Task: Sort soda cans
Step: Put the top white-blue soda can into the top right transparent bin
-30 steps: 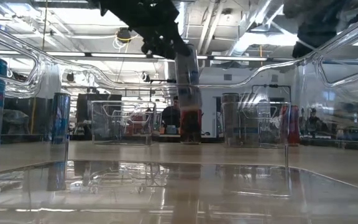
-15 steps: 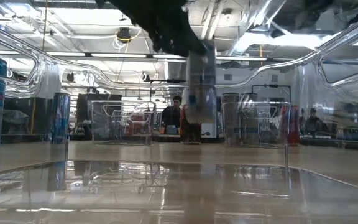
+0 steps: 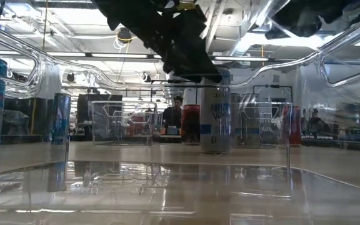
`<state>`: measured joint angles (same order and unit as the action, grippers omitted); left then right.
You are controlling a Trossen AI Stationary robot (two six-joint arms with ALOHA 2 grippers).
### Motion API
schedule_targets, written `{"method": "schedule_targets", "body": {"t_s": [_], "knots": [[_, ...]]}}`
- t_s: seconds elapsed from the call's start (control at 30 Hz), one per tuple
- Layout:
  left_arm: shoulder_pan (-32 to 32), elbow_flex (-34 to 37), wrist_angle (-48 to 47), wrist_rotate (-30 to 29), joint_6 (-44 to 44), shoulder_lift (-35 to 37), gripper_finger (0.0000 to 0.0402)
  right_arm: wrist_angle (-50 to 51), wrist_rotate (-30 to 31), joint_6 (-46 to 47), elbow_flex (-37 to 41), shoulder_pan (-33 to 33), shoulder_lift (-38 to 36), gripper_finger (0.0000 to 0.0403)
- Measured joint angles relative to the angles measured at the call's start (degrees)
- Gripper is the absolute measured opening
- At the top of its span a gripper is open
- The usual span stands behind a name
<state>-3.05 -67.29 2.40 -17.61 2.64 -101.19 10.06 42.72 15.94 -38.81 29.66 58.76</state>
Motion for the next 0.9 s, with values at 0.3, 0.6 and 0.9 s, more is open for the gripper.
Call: {"method": "schedule_targets", "body": {"t_s": [0.3, 0.6, 0.9], "knots": [[0.2, 0.0, 0.2, 0.2, -0.2, 0.0, 0.0262, 0.2, 4.1, -1.6, 0.0, -0.2, 2.4, 0.0333], [0.4, 0.0, 0.2, -0.1, -0.3, 0.0, 0.0265, 0.8, 3.6, -4.9, 0.0, -2.1, 2.3, 0.0333], [0.4, 0.0, -1.2, 0.6, 1.4, 0.1, 0.0266, 0.5, 3.7, 0.4, -0.1, -4.9, 2.3, 0.0333]]}}
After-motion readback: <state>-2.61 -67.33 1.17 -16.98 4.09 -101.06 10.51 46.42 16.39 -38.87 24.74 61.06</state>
